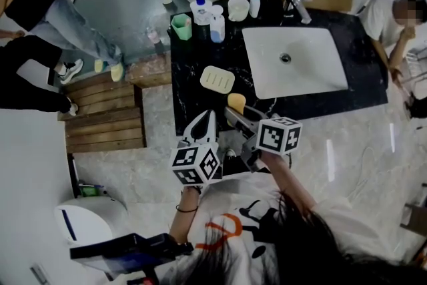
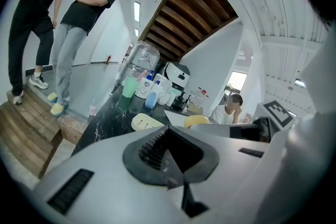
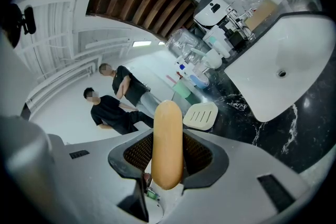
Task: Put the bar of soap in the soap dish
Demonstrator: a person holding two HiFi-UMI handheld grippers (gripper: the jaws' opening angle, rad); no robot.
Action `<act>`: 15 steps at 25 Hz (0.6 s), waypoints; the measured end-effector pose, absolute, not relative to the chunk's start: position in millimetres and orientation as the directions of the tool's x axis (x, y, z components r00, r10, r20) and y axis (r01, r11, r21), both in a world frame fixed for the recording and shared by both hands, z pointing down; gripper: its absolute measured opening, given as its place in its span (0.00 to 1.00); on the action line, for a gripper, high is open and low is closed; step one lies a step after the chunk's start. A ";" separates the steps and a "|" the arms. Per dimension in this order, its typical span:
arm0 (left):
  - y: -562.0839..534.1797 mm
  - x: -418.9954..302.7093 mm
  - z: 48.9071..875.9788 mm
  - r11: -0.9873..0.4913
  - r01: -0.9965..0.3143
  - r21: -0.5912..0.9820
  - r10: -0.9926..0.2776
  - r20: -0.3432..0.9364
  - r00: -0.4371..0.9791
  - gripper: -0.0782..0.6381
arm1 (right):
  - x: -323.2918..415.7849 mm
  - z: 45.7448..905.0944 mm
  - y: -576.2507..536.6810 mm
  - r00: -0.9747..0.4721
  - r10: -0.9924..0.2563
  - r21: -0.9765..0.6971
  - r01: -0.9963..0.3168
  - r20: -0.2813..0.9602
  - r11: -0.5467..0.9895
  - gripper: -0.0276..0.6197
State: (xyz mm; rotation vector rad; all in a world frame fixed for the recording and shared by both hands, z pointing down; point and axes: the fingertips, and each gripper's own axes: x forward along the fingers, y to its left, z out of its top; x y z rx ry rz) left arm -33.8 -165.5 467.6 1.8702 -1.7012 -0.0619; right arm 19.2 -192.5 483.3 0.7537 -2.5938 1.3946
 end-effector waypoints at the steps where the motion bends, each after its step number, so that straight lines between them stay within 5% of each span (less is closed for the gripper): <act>1: -166.9 -33.2 468.3 0.001 -0.890 0.455 -0.917 0.355 0.181 0.11 | 19.7 484.3 -193.3 -0.870 -0.378 -0.755 -0.473 0.317 0.455 0.29; 15: -192.4 -59.8 474.2 -0.026 -0.886 0.463 -0.902 0.370 0.220 0.11 | -10.7 489.5 -215.7 -0.855 -0.391 -0.757 -0.495 0.340 0.425 0.30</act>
